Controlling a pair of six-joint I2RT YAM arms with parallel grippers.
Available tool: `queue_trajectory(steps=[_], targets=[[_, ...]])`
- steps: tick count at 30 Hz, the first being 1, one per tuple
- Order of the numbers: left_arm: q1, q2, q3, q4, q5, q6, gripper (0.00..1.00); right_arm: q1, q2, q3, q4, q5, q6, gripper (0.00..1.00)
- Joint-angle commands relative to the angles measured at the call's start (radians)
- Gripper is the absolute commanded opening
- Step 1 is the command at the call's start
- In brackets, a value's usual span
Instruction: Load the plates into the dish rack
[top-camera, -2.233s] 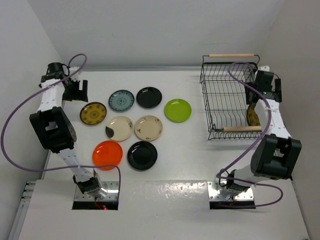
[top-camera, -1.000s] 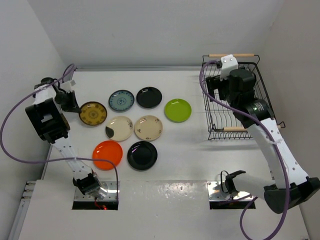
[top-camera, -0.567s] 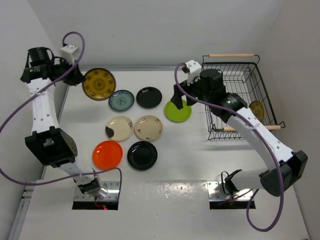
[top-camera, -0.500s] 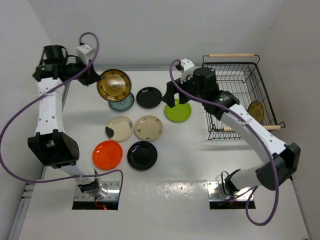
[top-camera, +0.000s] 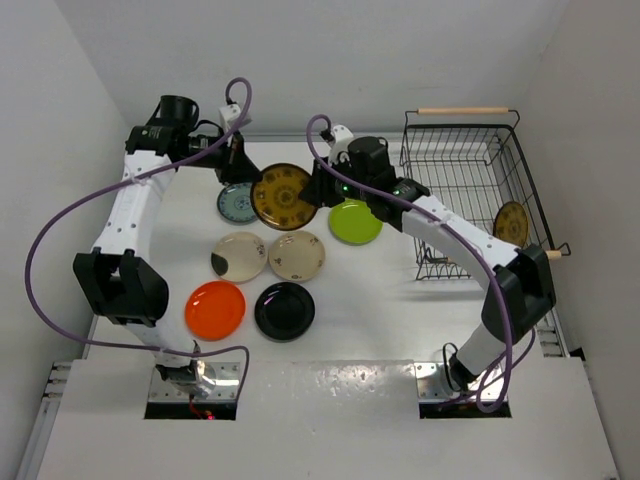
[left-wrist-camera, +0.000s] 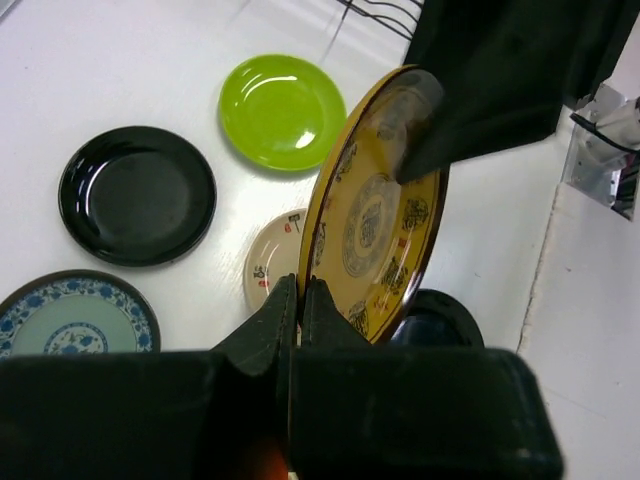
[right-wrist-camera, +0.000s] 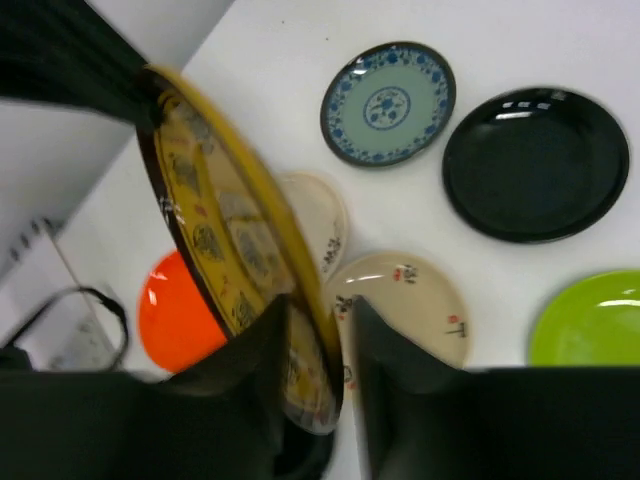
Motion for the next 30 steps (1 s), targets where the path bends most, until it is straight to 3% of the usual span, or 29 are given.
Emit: queue_trajectory(steps=[1, 3, 4, 5, 7, 8, 12, 13, 14, 18, 20, 21, 23, 30], targets=[[-0.012, -0.004, 0.025, 0.006, 0.054, 0.012, 0.0, 0.0, 0.014, 0.0, 0.113, -0.008, 0.048, 0.24], [-0.012, 0.005, 0.025, 0.015, -0.009, 0.001, 0.0, -0.003, 0.002, -0.001, 0.125, 0.008, 0.053, 0.0], [-0.012, 0.005, 0.025, 0.027, -0.047, -0.039, 0.02, -0.009, -0.008, 0.0, 0.125, 0.029, 0.044, 0.0], [-0.012, 0.016, 0.025, 0.038, -0.143, -0.057, 0.24, -0.01, -0.021, 0.0, 0.125, 0.038, 0.04, 0.0], [-0.012, 0.025, 0.054, 0.061, -0.273, -0.106, 0.51, -0.041, -0.055, 0.02, 0.076, 0.115, -0.007, 0.0], [-0.012, 0.034, 0.066, 0.061, -0.402, -0.12, 0.71, -0.05, -0.08, 0.03, 0.048, 0.144, -0.024, 0.0], [0.02, 0.034, 0.105, 0.081, -0.682, -0.131, 0.96, -0.157, -0.158, 0.135, -0.26, 0.407, -0.229, 0.0], [0.032, 0.034, 0.105, 0.091, -0.727, -0.131, 0.98, -0.237, -0.173, 0.164, -0.298, 0.463, -0.249, 0.0], [0.043, 0.034, 0.105, 0.091, -0.797, -0.131, 0.99, -0.294, -0.199, 0.193, -0.4, 0.509, -0.321, 0.0], [0.083, 0.034, 0.014, 0.091, -0.862, -0.113, 0.99, -0.43, -0.216, 0.2, -0.525, 0.636, -0.426, 0.0], [0.096, 0.034, -0.071, 0.091, -0.862, -0.084, 0.86, -0.529, -0.21, 0.154, -0.562, 0.712, -0.542, 0.0], [0.11, 0.034, -0.101, 0.091, -0.862, -0.083, 0.69, -0.567, -0.204, 0.14, -0.567, 0.736, -0.583, 0.0], [0.135, 0.034, -0.174, 0.091, -0.862, -0.071, 0.6, -0.61, -0.189, 0.085, -0.568, 0.752, -0.642, 0.0], [0.187, 0.053, -0.269, 0.091, -0.898, -0.051, 0.59, -0.724, -0.141, -0.022, -0.486, 0.798, -0.702, 0.0]])
